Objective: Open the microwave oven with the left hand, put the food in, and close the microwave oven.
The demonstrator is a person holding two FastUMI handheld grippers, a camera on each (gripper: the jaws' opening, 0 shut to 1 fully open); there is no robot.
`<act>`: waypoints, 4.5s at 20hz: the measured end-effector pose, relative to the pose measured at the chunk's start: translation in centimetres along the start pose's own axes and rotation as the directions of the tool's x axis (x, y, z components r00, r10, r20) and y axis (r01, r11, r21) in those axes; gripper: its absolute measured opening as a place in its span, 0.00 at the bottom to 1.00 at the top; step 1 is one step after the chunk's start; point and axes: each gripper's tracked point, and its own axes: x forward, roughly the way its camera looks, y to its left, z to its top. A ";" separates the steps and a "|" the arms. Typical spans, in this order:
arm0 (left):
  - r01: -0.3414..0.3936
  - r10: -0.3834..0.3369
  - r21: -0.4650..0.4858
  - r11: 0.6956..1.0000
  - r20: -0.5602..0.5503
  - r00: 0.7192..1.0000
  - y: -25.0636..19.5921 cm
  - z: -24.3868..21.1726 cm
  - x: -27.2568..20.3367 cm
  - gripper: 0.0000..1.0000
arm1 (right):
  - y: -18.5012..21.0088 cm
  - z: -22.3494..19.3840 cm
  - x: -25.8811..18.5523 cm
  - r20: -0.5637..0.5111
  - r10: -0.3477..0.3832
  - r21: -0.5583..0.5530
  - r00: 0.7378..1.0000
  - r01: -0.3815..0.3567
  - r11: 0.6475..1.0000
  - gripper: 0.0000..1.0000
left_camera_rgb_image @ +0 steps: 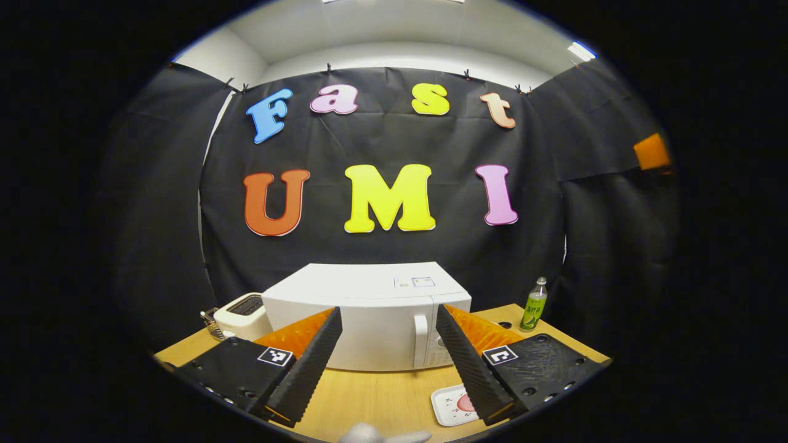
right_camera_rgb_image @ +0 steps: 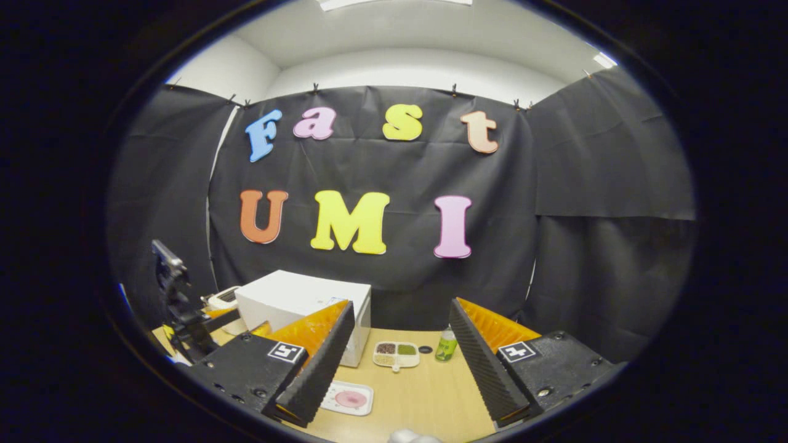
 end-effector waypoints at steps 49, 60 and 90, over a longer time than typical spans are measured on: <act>0.057 -0.051 0.033 0.998 -0.175 0.983 5.7 -12.4 -4.5 0.24 | 7.1 -5.0 -2.9 -0.150 0.167 -0.027 0.975 -0.173 0.985 1.00; -0.047 0.057 0.056 0.997 -0.208 0.977 14.0 -12.8 -11.0 0.96 | 11.2 -6.3 -4.8 -0.171 0.233 -0.016 0.957 -0.239 0.971 1.00; -0.126 0.128 0.073 0.989 -0.030 0.991 15.0 3.7 -19.2 0.96 | 8.5 -38.3 9.4 -0.700 0.295 0.271 0.650 -0.140 0.952 0.62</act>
